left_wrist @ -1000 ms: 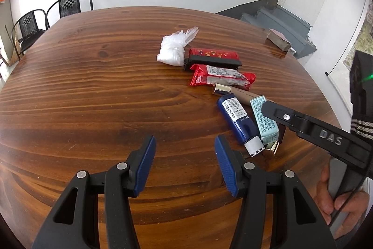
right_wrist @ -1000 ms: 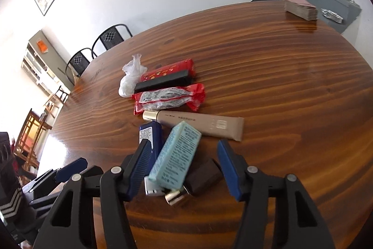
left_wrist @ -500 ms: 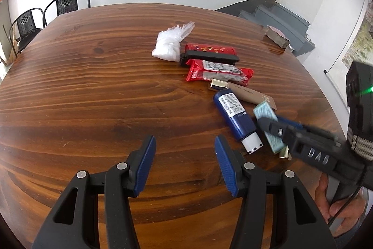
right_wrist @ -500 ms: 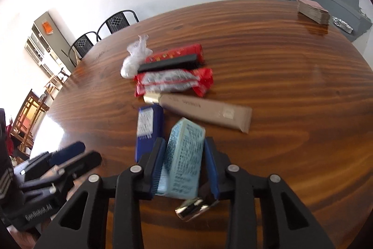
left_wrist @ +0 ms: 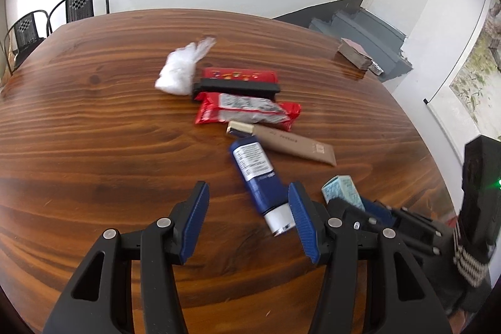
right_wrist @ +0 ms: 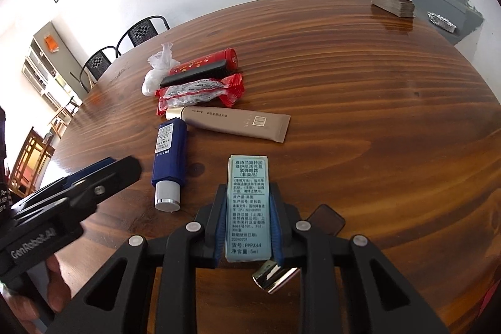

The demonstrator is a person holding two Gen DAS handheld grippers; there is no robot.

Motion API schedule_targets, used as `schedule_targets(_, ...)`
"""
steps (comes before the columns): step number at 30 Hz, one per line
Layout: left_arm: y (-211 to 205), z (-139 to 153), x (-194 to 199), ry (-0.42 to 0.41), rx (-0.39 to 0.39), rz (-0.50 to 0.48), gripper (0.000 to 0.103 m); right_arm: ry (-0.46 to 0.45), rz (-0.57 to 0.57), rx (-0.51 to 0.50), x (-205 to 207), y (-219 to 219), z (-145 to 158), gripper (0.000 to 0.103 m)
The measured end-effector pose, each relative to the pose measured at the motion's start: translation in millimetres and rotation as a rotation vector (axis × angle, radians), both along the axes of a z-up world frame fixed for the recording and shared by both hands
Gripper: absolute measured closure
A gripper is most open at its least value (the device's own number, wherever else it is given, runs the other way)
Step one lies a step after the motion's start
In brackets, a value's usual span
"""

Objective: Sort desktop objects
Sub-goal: 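Grasp the light-blue medicine box with the right gripper while the left grasps the blue tube, then carry the blue tube and medicine box over the tin box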

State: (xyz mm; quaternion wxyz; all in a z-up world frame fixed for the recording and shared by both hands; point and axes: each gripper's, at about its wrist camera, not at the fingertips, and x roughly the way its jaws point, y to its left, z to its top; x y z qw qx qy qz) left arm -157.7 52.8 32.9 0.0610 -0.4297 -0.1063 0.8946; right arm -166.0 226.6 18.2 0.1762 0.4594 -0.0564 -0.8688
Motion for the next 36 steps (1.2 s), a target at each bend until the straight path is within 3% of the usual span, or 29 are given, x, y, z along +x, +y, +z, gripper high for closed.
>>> schedule_targets(13,12,-19,-31,-0.051,-0.039,0.051,0.046,0.02,-0.009,0.026,3,-5,1,0.076)
schedule_targets(20,10,-22,-30,-0.032,-0.051,0.03,0.047,0.03,-0.013,0.041,3,-8,0,0.076)
schedule_targets(21,10,-22,-30,-0.028,-0.052,0.025,0.048,0.029,-0.015,0.04,3,-8,0,0.076)
schedule_targets(22,10,-22,-29,-0.024,-0.05,0.019,0.06,0.029,-0.016,0.041,3,-8,0,0.076)
schedule_targets(24,9,-22,-29,-0.033,-0.036,-0.001,0.071,0.03,-0.017,0.044,4,-9,0,0.076)
schedule_targets(27,9,-21,-25,-0.021,-0.07,0.002,0.071,0.025,-0.014,0.032,4,-9,0,0.076)
schedule_targets(36,3,-3,-11,0.034,-0.073,0.02,0.072,0.061,-0.009,-0.003,9,-7,10,0.076)
